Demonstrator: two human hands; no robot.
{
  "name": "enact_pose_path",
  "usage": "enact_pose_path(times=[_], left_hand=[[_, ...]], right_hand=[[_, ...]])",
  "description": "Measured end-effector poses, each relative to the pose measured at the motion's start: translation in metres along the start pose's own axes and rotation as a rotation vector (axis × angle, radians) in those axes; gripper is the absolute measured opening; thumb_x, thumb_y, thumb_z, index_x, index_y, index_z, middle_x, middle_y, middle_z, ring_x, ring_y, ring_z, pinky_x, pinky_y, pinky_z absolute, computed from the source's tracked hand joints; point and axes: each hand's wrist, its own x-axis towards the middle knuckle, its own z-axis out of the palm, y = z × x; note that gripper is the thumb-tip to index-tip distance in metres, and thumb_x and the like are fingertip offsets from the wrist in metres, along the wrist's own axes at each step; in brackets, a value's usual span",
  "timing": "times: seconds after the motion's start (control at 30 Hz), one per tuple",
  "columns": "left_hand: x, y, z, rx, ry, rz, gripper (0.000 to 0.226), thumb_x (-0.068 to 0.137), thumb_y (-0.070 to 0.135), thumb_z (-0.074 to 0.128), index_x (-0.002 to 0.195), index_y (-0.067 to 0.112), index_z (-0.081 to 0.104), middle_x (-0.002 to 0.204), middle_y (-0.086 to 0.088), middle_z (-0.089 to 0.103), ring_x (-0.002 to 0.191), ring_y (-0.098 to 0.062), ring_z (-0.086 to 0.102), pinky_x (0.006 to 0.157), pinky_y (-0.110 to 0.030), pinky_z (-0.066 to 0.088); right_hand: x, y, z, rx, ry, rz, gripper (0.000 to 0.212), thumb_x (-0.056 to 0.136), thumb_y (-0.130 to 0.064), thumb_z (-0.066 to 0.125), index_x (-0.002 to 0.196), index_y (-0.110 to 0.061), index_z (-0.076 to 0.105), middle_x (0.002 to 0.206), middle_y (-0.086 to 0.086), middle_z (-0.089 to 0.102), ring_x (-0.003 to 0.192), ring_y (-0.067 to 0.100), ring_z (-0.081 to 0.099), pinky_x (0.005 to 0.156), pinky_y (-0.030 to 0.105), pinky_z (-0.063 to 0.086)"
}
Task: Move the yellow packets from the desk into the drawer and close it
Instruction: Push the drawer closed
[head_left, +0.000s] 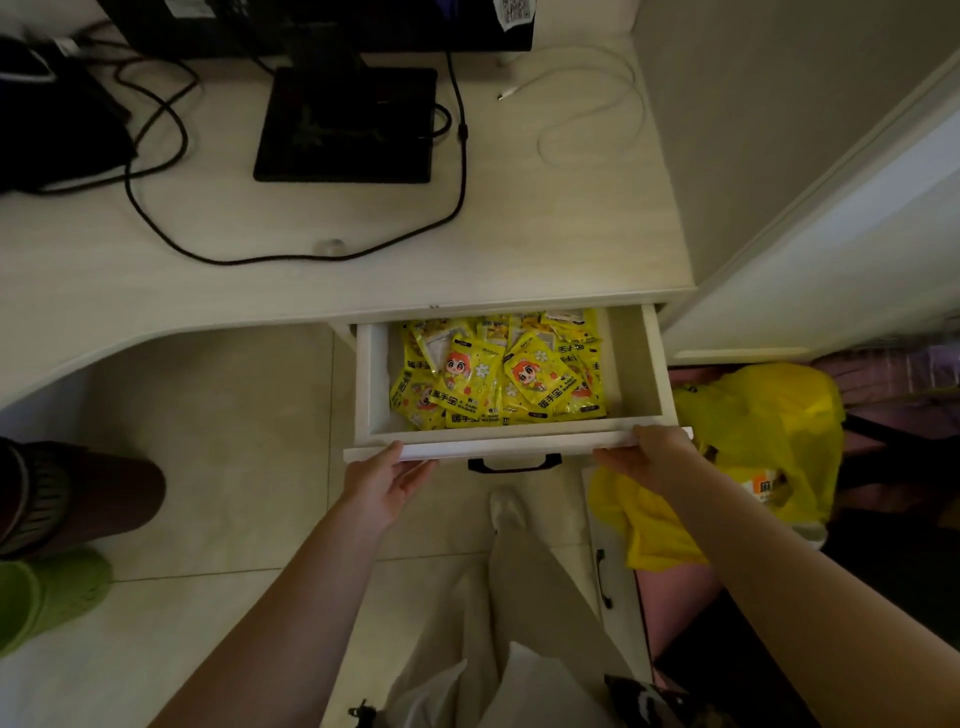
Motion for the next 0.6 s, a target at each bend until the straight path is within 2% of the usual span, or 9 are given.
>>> enact_pose_path(times=[0.1,0.17,0.23,0.3,0.4,0.53,0.6], left_hand=[[0.008,0.019,0.018,-0.002,0.003,0.012,0.015,0.093,0.004,0.055,0.101,-0.008,0.049,0.110,-0.036,0.057,0.098,-0.046,0.062,0.060,-0.043,0.060],[0.014,0.030,0.031,-0.011,0.015,0.017,0.017,0.093,0.003,0.055,0.104,-0.008,0.049,0.110,-0.036,0.057,0.105,-0.048,0.059,0.055,-0.039,0.060],[0.018,0.041,0.043,-0.018,0.011,0.032,0.018,0.094,0.004,0.054,0.104,-0.009,0.049,0.109,-0.036,0.057,0.107,-0.049,0.059,0.056,-0.039,0.061],[0.023,0.051,0.054,-0.025,0.006,0.049,0.023,0.094,0.005,0.054,0.111,-0.010,0.048,0.109,-0.036,0.057,0.108,-0.048,0.058,0.060,-0.040,0.061],[0.030,0.064,0.069,-0.036,0.014,0.071,0.027,0.094,0.004,0.053,0.117,-0.009,0.047,0.102,-0.033,0.059,0.109,-0.046,0.059,0.064,-0.042,0.059],[0.041,0.078,0.082,-0.047,-0.001,0.092,0.030,0.094,0.001,0.052,0.122,-0.007,0.046,0.114,-0.032,0.057,0.110,-0.045,0.059,0.065,-0.042,0.060],[0.045,0.084,0.086,-0.056,-0.014,0.099,0.032,0.093,-0.002,0.051,0.125,-0.007,0.046,0.116,-0.032,0.057,0.103,-0.043,0.061,0.064,-0.041,0.060]], right_hand=[[0.011,-0.021,0.013,-0.037,-0.013,-0.005,0.038,0.096,0.001,0.042,0.134,0.000,0.033,0.113,0.028,0.050,0.086,0.040,0.062,0.043,0.042,0.057],[0.018,-0.035,0.022,-0.042,-0.014,-0.008,0.036,0.096,0.000,0.042,0.131,0.000,0.035,0.110,0.028,0.051,0.084,0.041,0.062,0.035,0.042,0.053],[0.026,-0.048,0.032,-0.051,-0.006,-0.027,0.033,0.097,0.000,0.041,0.129,0.001,0.037,0.109,0.029,0.051,0.076,0.040,0.062,0.040,0.044,0.055],[0.033,-0.060,0.040,-0.055,-0.004,-0.041,0.030,0.097,-0.002,0.041,0.127,0.002,0.038,0.107,0.030,0.052,0.068,0.038,0.061,0.053,0.049,0.058],[0.045,-0.076,0.050,-0.050,0.001,-0.032,0.029,0.097,-0.006,0.045,0.124,0.003,0.040,0.109,0.031,0.057,0.067,0.037,0.063,0.066,0.051,0.059],[0.053,-0.094,0.061,-0.073,-0.017,-0.039,0.020,0.098,-0.008,0.044,0.114,0.003,0.042,0.104,0.031,0.061,0.065,0.035,0.065,0.066,0.050,0.057],[0.057,-0.100,0.065,-0.084,-0.036,-0.059,0.017,0.098,-0.004,0.040,0.114,0.003,0.042,0.105,0.030,0.061,0.064,0.033,0.066,0.064,0.049,0.057]])
